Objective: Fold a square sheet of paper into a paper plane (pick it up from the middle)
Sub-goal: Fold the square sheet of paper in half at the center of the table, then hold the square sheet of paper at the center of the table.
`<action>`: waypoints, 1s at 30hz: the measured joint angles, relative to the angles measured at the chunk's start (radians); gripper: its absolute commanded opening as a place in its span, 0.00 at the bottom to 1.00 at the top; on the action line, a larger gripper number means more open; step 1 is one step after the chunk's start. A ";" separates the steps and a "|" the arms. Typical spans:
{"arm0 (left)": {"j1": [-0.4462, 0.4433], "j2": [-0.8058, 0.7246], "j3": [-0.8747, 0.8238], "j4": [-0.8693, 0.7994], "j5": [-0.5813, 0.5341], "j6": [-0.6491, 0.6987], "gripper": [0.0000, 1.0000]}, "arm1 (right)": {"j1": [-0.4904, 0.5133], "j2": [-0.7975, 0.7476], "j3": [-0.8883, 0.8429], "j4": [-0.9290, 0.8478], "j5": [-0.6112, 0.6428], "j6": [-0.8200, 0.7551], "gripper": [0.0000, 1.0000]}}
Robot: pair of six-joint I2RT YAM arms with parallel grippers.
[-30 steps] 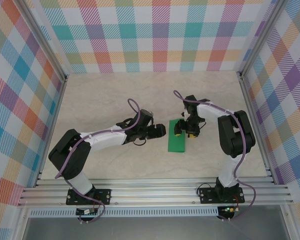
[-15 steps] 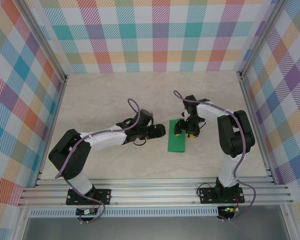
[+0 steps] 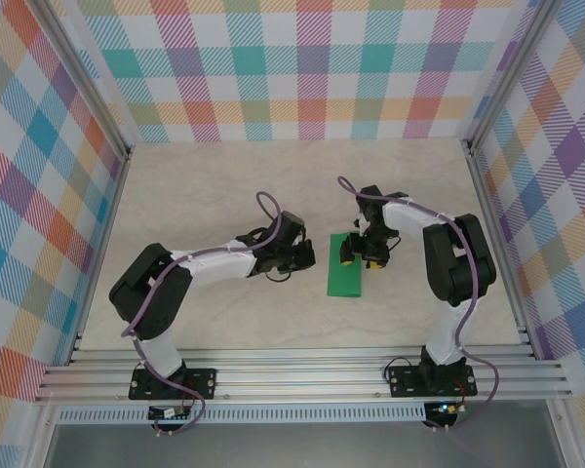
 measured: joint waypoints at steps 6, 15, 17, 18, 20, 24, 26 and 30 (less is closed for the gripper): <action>0.000 0.075 0.049 0.035 0.038 -0.039 0.00 | 0.000 0.000 0.000 0.000 0.000 0.006 0.68; -0.010 0.164 0.130 0.063 0.081 -0.070 0.00 | 0.000 0.000 0.000 0.000 0.000 0.011 0.68; -0.013 0.177 0.146 0.065 0.089 -0.073 0.00 | 0.000 0.000 0.000 0.000 0.001 0.011 0.68; -0.013 0.184 0.153 0.067 0.090 -0.077 0.00 | 0.000 0.000 0.000 0.000 0.001 0.011 0.68; -0.014 0.198 0.161 0.070 0.097 -0.085 0.00 | 0.000 0.000 0.000 0.000 0.001 0.011 0.68; -0.016 0.226 0.171 0.067 0.107 -0.092 0.00 | 0.000 0.000 0.000 0.000 0.001 0.011 0.68; -0.018 0.242 0.180 0.066 0.108 -0.095 0.00 | 0.000 0.000 0.000 0.000 0.002 0.011 0.68; -0.020 0.271 0.203 0.066 0.115 -0.107 0.00 | 0.000 0.000 0.000 0.000 0.003 0.011 0.68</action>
